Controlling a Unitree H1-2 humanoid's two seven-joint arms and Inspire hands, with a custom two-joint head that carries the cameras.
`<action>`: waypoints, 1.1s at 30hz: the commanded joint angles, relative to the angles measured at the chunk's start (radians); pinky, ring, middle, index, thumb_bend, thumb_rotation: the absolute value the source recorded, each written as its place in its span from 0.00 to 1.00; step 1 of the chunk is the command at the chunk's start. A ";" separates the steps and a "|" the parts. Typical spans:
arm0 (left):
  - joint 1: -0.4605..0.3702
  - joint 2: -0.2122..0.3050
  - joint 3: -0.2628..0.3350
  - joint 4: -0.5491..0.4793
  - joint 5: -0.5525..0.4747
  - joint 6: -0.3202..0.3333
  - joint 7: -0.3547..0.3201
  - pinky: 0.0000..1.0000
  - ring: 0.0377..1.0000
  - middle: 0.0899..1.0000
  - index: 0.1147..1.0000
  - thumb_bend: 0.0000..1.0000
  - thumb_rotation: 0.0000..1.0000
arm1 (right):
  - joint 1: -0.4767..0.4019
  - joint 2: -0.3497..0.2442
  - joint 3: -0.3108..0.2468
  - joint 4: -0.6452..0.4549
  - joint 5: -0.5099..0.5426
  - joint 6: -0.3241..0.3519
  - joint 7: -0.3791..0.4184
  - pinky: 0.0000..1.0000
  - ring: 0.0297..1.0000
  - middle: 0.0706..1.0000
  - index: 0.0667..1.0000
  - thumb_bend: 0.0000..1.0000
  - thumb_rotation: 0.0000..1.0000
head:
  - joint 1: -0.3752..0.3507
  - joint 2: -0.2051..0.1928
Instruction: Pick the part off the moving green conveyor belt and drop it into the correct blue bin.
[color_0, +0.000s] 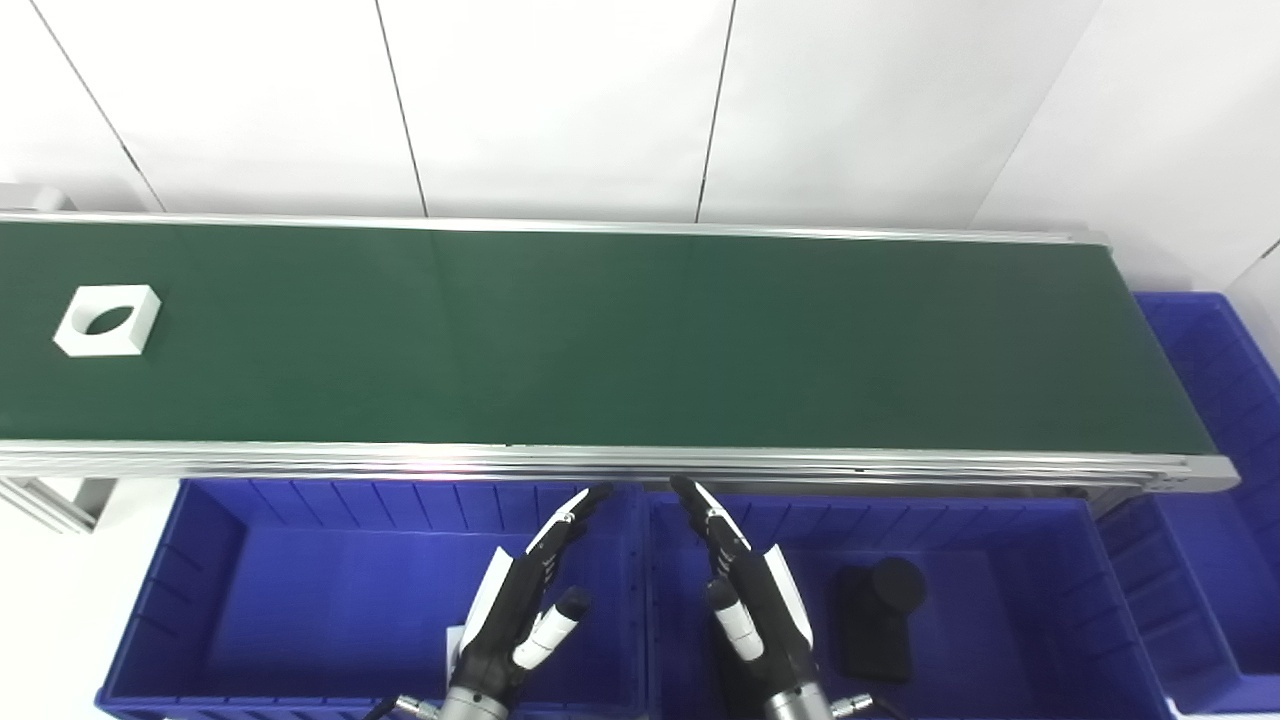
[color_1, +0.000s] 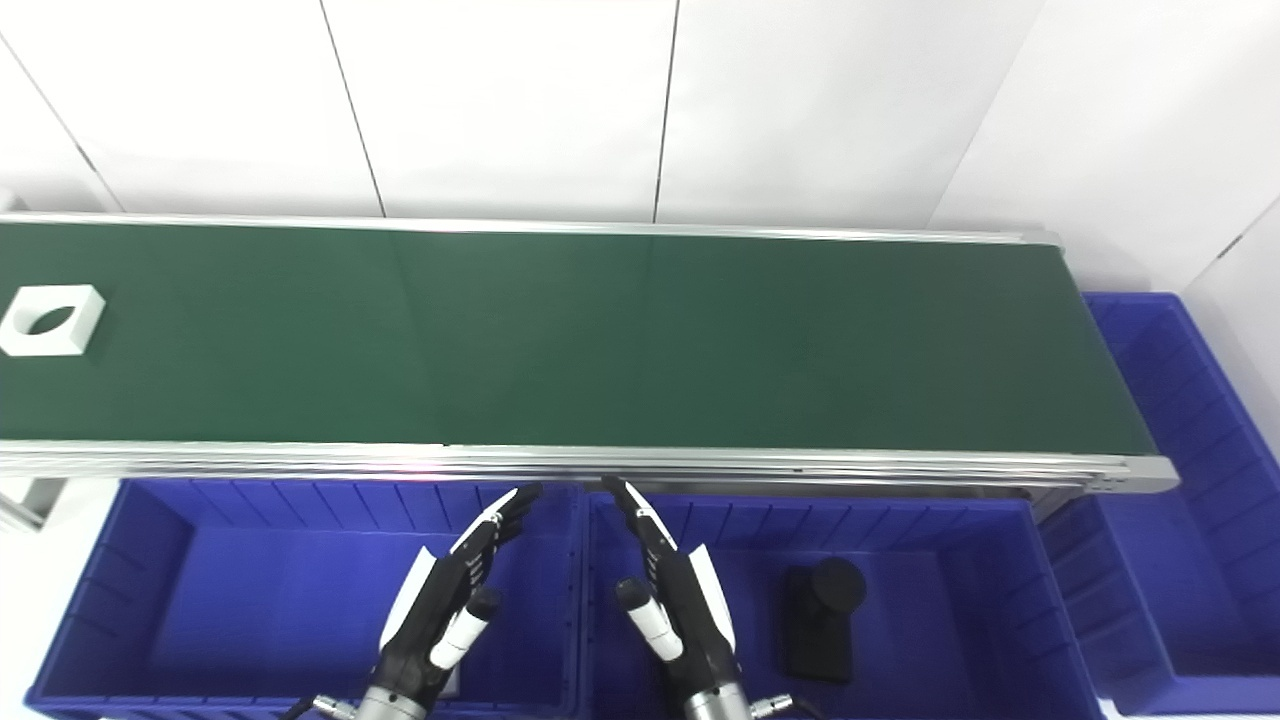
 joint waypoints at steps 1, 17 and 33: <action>-0.012 -0.003 -0.004 -0.020 0.007 -0.032 0.017 0.93 0.94 0.93 0.87 0.83 1.00 | -0.006 0.011 -0.002 -0.014 0.002 -0.051 0.005 0.97 0.97 0.95 0.92 0.90 1.00 | 0.000 -0.001; -0.011 -0.009 0.003 -0.021 -0.007 -0.032 0.003 0.93 0.94 0.93 0.87 0.88 1.00 | 0.003 0.008 -0.004 -0.019 0.006 -0.051 0.008 0.97 0.96 0.94 0.91 0.90 1.00 | -0.001 0.000; -0.011 -0.022 0.018 -0.021 -0.016 -0.032 -0.018 0.94 0.94 0.92 0.86 0.86 1.00 | 0.025 -0.001 -0.020 -0.037 -0.023 -0.051 -0.033 0.89 0.91 0.88 0.87 0.91 1.00 | 0.003 -0.002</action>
